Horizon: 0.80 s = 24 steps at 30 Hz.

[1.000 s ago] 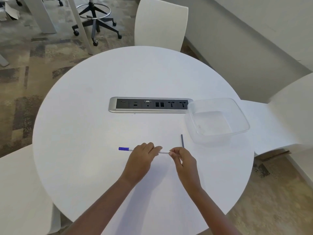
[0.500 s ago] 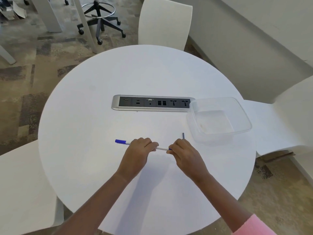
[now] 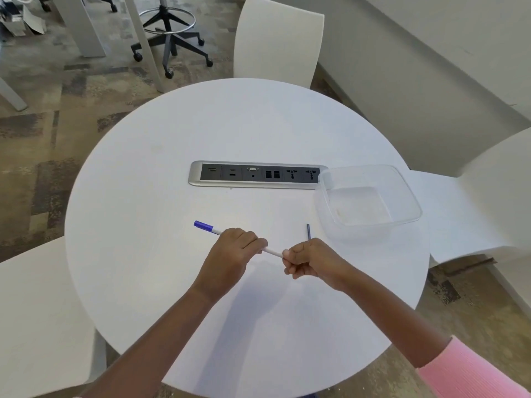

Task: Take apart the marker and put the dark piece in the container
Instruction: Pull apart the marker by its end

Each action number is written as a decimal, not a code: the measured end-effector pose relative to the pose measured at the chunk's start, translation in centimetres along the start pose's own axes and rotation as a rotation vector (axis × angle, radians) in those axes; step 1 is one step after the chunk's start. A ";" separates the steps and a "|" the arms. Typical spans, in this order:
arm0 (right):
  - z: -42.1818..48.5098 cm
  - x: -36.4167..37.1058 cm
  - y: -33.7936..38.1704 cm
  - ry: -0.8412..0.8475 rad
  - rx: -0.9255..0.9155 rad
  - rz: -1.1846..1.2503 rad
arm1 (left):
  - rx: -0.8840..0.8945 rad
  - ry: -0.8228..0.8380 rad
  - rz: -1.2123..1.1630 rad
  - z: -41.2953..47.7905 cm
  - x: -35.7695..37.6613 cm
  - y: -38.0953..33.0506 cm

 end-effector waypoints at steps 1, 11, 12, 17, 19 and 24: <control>0.0 -0.1 0.1 0.026 0.028 0.043 | -0.010 0.002 -0.001 0.1 0.0 0.0; -0.7 0.7 0.1 -0.457 -0.639 -0.700 | -0.088 0.032 0.032 0.9 -0.3 0.3; -0.8 0.8 0.1 -0.511 -0.711 -0.800 | -0.089 0.029 0.029 0.9 -0.4 0.3; -0.8 0.8 0.3 -0.554 -0.857 -0.962 | -0.076 -0.017 0.022 0.8 -0.4 0.0; -0.9 0.7 0.7 -0.489 -0.779 -0.869 | -0.060 -0.038 0.022 0.8 -0.5 0.0; -0.8 0.0 1.7 -0.177 -0.301 -0.469 | -0.021 -0.036 0.032 0.8 -0.9 -0.2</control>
Point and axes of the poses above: each hand's wrist, its own z-axis towards the middle knuckle, its own x-axis out of the palm, y = z × x, the point moved 3 cm from there along z, towards the middle knuckle, and after that the axes turned 6 degrees about -y, right-handed, at the moved point
